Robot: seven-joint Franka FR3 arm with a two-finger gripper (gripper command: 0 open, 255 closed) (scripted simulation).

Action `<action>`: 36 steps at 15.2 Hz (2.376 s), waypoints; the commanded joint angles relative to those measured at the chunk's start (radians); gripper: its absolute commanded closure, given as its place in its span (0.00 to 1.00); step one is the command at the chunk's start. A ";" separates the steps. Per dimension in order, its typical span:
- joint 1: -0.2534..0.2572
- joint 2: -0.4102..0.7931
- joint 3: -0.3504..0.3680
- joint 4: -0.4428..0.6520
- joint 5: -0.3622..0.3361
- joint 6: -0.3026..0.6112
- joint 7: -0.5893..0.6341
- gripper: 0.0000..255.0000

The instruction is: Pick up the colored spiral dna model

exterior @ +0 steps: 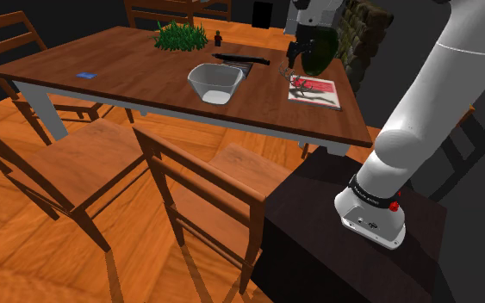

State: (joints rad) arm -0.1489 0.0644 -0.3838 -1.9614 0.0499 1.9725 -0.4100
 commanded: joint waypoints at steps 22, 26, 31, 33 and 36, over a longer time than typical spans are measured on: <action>-0.181 0.523 0.000 0.419 0.218 0.013 -0.150 1.00; -0.181 0.522 -0.001 0.419 0.218 0.014 -0.150 1.00; -0.179 0.516 -0.002 0.423 0.216 0.004 -0.147 1.00; -0.178 0.505 -0.005 0.433 0.211 -0.017 -0.143 1.00; -0.177 0.490 -0.009 0.451 0.204 -0.048 -0.138 1.00</action>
State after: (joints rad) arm -0.3283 0.5635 -0.3906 -1.5090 0.2567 1.9314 -0.5503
